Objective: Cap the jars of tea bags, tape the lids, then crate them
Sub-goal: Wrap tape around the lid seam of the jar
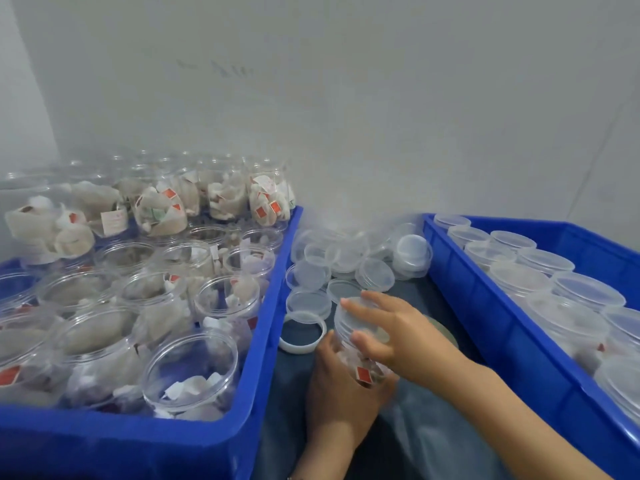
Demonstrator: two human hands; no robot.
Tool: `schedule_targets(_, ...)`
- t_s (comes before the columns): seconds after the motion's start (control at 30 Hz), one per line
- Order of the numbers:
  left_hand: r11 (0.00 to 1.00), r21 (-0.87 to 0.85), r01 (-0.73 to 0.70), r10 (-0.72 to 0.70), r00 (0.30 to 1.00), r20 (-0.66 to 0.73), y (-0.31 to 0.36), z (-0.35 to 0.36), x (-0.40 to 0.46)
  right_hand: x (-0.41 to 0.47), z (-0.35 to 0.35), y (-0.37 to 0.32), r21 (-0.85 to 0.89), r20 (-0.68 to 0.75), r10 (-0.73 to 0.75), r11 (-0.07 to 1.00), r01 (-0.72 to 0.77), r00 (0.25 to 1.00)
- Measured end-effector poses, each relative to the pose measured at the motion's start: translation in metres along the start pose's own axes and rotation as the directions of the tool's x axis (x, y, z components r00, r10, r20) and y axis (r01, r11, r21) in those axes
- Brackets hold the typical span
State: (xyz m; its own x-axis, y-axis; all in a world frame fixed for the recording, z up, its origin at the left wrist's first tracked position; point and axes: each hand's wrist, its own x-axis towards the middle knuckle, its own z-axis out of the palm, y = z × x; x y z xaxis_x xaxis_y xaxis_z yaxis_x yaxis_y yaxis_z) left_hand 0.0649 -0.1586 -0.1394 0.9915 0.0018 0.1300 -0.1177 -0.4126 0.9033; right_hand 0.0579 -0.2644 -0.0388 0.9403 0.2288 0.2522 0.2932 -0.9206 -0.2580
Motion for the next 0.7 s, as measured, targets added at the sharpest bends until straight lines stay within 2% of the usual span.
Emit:
schedule_targets(0.13, 1.000, -0.021, -0.019, 0.019, 1.000, 0.007, 0.003, -0.002, -0.002, -0.005, 0.010, -0.005, -0.050, -0.091, 0.004, 0.999, -0.008, 0.996)
schedule_targets(0.4, 0.999, -0.029, -0.045, 0.046, 0.999, 0.005, 0.003, -0.002, -0.003, -0.007, 0.014, -0.003, -0.047, -0.134, -0.019, 0.999, 0.013, 0.991)
schedule_targets(0.53, 0.999, -0.033, -0.043, 0.043, 0.999, -0.003, 0.001, 0.000, 0.000, -0.003, 0.010, 0.001, -0.095, -0.043, -0.034, 0.995, 0.030, 0.999)
schedule_targets(0.7, 0.995, -0.089, -0.054, 0.054, 0.999, 0.000, 0.000, -0.001, 0.002, 0.000, -0.002, 0.006, -0.005, 0.078, -0.076, 0.997, 0.077, 0.994)
